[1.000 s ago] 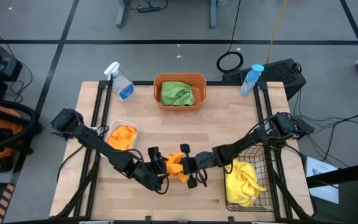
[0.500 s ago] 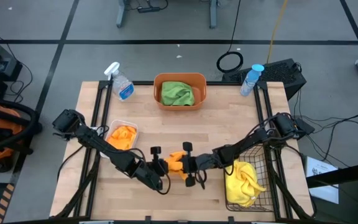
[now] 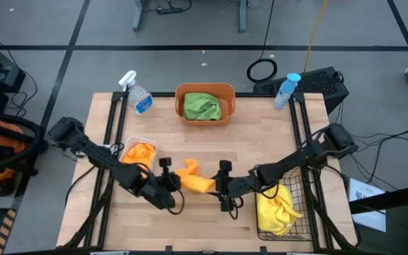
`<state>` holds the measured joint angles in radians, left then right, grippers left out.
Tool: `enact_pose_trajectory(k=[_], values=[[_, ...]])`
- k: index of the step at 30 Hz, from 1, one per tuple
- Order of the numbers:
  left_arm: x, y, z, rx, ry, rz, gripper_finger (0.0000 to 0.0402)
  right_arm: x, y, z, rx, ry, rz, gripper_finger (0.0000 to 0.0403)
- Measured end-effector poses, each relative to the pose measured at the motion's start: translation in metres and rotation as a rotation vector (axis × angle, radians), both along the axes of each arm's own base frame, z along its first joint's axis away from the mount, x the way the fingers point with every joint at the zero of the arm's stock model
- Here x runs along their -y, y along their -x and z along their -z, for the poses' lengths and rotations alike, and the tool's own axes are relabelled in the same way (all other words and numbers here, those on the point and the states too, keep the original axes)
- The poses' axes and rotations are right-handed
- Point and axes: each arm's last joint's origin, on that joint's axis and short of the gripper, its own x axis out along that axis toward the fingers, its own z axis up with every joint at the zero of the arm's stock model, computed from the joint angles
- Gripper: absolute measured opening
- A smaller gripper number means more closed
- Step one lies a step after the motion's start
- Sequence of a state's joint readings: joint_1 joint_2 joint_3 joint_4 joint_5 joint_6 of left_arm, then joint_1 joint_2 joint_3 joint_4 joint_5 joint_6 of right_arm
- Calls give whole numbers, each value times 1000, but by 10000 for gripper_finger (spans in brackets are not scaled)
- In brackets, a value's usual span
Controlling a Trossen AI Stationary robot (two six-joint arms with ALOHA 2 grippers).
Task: Sort microfiber towel by color & place in baskets
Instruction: Put the orange microfiber cloth into the white bin
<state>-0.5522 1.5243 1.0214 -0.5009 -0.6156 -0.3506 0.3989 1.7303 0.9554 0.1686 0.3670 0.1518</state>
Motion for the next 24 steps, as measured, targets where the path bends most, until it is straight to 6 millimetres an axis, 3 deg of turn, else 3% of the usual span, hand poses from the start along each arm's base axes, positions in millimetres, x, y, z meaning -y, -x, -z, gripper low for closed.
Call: enact_pose_trajectory(k=[4, 10, 18, 24], values=[[-13, 25, -34, 14, 19, -32, 12, -5, 10, -9, -24, -29, 3, 244], [-33, 73, -71, 19, 65, -52, 12, -15, 15, -11, -25, -23, -37, 244], [-63, 135, -109, -2, 332, -143, 11, -21, 18, -9, -30, 8, -71, 232], [-80, 162, -121, -66, 383, -232, 11, -20, 17, -10, -26, 35, -86, 220]])
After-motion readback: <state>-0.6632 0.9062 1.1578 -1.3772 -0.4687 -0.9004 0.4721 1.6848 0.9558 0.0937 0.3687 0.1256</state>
